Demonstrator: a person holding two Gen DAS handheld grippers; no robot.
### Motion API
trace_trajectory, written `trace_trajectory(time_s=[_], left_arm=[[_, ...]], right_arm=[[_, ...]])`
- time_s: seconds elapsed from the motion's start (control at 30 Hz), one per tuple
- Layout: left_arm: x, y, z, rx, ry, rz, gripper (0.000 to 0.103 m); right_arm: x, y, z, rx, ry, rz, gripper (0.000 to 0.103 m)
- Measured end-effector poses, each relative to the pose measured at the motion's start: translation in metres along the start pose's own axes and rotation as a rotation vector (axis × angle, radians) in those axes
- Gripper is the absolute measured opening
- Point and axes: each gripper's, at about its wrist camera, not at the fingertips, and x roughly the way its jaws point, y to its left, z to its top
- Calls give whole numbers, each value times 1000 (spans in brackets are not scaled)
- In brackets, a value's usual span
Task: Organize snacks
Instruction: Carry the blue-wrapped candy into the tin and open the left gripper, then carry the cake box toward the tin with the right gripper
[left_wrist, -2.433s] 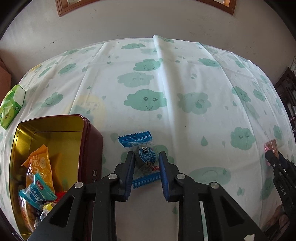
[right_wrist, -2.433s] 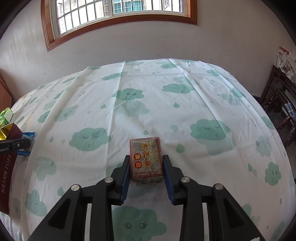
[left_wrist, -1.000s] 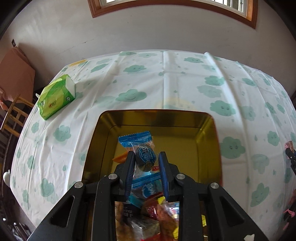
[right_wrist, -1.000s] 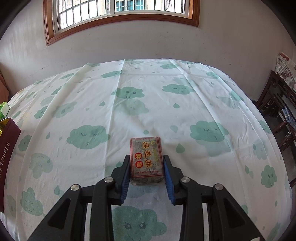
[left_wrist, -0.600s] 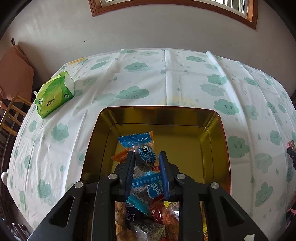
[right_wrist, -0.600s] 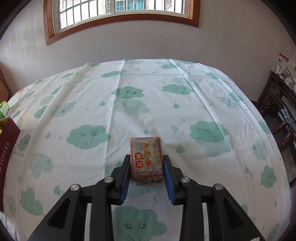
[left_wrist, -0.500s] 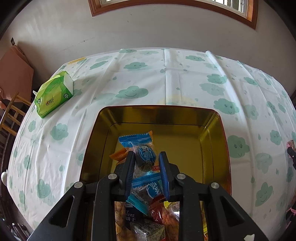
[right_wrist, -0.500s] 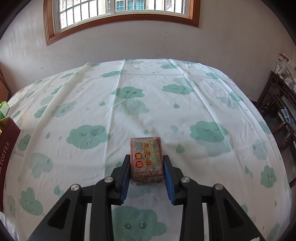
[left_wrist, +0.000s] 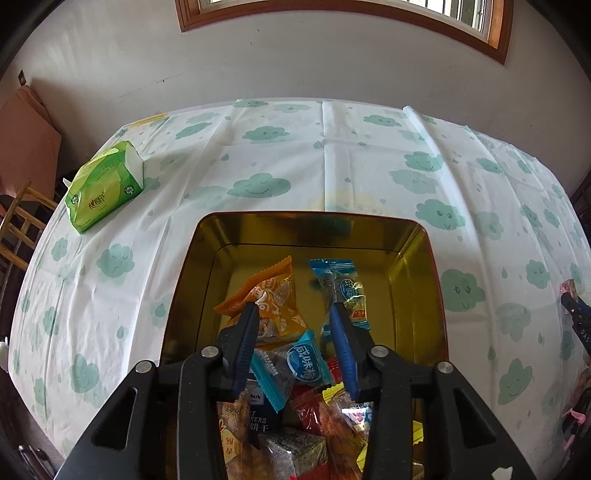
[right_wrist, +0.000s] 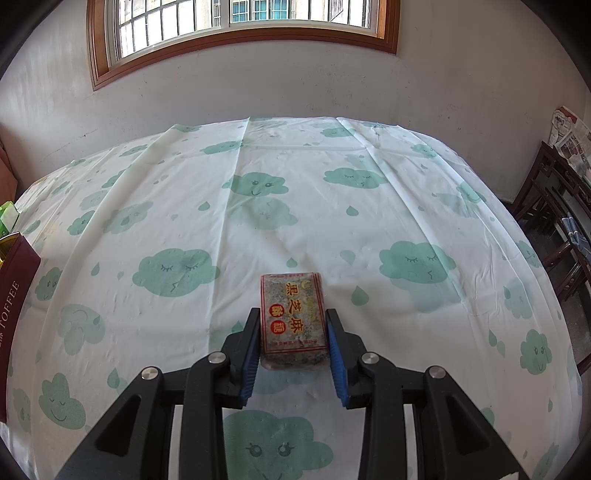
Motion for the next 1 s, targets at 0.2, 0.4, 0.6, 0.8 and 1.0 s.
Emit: trace_trajectory(time_s=[0.2, 0.4, 0.6, 0.8, 1.0], left_arm=[[-28, 10, -3, -16, -64, 3, 47], [-48, 18, -22, -13, -102, 16, 58], [-62, 25, -47, -6, -125, 44, 61], [-74, 34, -59, 2, -154, 79, 67], [-77, 40, -65, -8, -157, 88, 69]], right_arm=[[0, -1, 0, 0, 0, 0, 34], [0, -1, 0, 0, 0, 1, 34], [0, -1, 0, -1, 1, 0, 34], [0, 1, 1, -7, 7, -4, 34], [1, 0, 4, 0, 31, -22, 34]])
